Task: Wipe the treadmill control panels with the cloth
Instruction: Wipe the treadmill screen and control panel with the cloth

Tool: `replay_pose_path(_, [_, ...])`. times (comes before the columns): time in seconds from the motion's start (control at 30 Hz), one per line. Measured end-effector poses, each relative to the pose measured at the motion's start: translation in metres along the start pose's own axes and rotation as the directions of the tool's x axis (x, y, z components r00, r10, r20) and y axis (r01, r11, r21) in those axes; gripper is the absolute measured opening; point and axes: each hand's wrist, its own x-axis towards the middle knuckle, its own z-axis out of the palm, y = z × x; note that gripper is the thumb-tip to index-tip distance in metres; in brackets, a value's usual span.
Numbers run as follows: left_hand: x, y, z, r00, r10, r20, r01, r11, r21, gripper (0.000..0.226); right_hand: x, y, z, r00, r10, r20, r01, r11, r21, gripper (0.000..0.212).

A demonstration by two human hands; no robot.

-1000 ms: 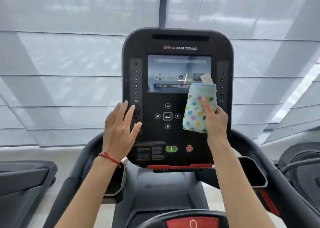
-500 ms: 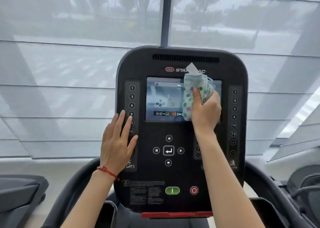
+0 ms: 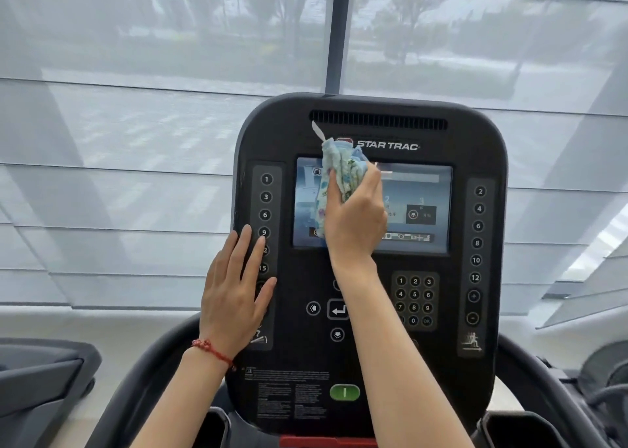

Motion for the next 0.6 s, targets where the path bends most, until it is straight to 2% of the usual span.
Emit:
replay_pose_path(0.13, [0.000,0.001,0.002,1.000,-0.001,-0.028,0.001,1.000,-0.001,0.053,0.001,0.003,0.001,0.997,-0.037,0.071,0.037,0.999,0.001,0.044])
replay_pose_path(0.23, [0.000,0.001,0.003,0.999,0.000,-0.042,0.000,1.000,-0.002,0.052,0.009,0.018,-0.010,0.997,-0.038,0.060,0.039,0.999,-0.011,0.042])
replay_pose_path(0.47, [0.000,0.002,0.003,0.999,0.004,-0.052,-0.004,1.000,0.001,0.052,0.034,0.068,-0.050,0.985,0.156,-0.074,-0.162,0.983,-0.089,0.045])
replay_pose_path(0.6, [0.000,0.001,0.002,0.999,0.006,-0.052,-0.006,1.000,0.001,0.052,0.038,0.071,-0.051,0.968,0.223,-0.111,-0.240,0.955,-0.174,0.050])
